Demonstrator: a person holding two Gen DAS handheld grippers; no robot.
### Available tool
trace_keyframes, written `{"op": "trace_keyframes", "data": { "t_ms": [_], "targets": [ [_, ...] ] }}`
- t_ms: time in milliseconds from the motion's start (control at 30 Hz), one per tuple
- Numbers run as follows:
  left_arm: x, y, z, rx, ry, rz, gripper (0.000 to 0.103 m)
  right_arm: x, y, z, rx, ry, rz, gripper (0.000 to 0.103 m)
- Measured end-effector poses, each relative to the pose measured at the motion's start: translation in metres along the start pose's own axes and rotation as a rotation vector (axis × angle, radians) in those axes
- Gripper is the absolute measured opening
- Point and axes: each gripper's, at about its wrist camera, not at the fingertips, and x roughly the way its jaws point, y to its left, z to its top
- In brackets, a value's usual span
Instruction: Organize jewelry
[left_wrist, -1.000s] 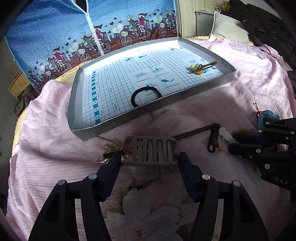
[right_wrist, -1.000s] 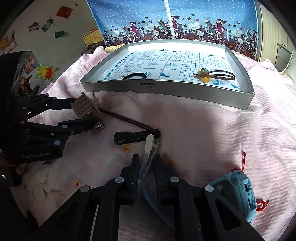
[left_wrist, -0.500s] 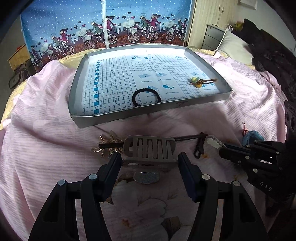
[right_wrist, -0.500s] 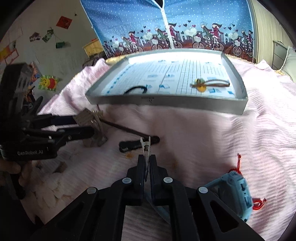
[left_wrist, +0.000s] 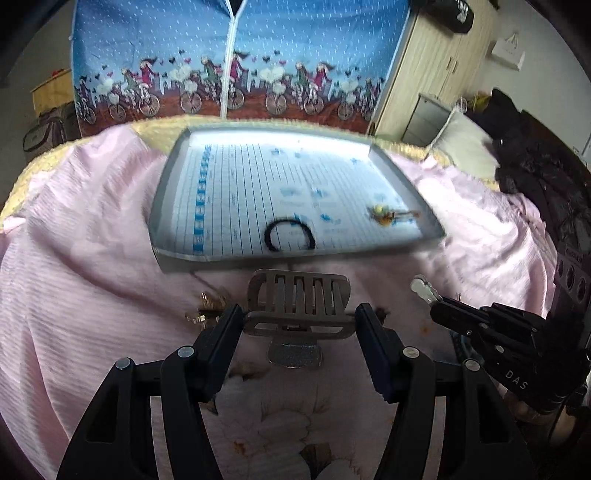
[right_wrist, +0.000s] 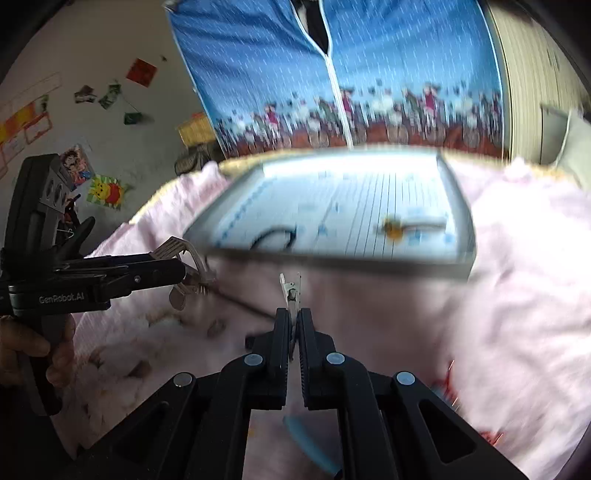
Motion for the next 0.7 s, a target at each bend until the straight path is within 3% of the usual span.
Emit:
{"op": "trace_keyframes", "data": {
  "t_ms": [167, 267, 433, 700],
  "targets": [
    [-0.005, 0.005, 0.015, -0.029, -0.128, 0.019, 0.057, 0.009, -0.013, 0.025, 0.028, -0.043, 0.019, 0.006],
    [0.002, 0.017, 0.031, -0.106, -0.169, 0.020, 0.057, 0.027, -0.025, 0.044, 0.065, -0.041, 0.028, 0.006],
    [0.024, 0.038, 0.053, -0.205, -0.163, 0.028, 0.057, 0.054, -0.041, 0.060, 0.090, 0.000, 0.022, 0.006],
    [0.064, 0.052, 0.050, -0.206, -0.055, 0.075, 0.057, 0.074, -0.063, 0.060, 0.157, 0.055, 0.020, 0.006]
  ]
}}
